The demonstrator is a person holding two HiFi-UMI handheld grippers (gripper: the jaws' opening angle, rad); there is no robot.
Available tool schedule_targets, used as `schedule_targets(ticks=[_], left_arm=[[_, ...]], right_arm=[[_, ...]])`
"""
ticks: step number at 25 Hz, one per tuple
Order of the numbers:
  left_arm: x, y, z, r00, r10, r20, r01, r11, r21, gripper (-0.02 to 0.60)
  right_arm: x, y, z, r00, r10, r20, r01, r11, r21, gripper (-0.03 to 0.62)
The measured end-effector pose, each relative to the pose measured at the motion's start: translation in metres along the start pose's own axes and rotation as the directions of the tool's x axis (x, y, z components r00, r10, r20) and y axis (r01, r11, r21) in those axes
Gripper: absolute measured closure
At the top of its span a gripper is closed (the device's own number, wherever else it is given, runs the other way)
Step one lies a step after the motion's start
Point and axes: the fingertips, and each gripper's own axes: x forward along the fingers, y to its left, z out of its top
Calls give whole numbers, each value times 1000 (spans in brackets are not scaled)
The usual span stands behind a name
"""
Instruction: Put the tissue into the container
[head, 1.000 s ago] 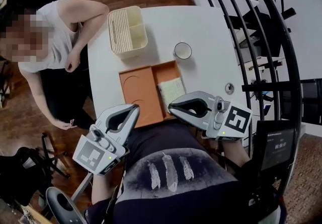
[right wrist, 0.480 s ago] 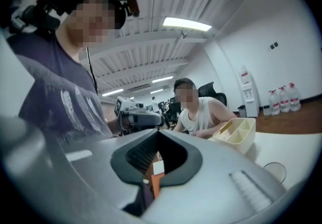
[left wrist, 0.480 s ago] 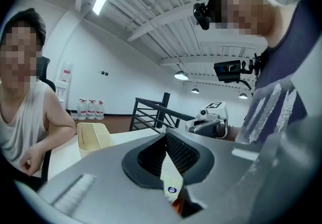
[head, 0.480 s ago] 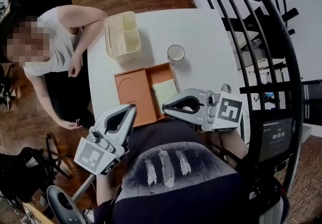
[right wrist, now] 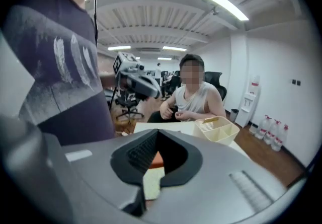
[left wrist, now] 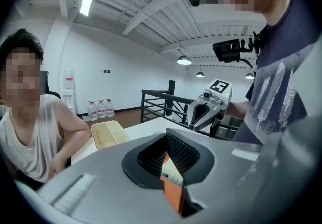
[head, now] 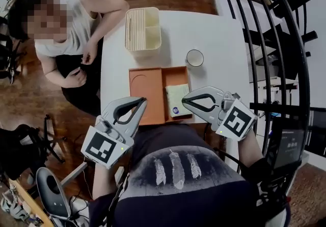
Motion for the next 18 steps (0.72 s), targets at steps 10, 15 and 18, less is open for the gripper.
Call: schedule_targets(ticks=[10, 15, 18], left_arm=[[-13, 28, -15, 999, -9, 34, 9, 1000, 9, 568], [-16, 39, -16, 998, -48, 45, 48, 999, 18, 568], [-16, 44, -16, 996, -77, 52, 76, 997, 26, 568]], right_arm=[[35, -9, 3, 987, 33, -155, -54, 989, -136, 591], [55, -14, 14, 989, 11, -151, -31, 990, -134, 592], [61, -20, 17, 987, -27, -158, 9, 993, -118, 592]])
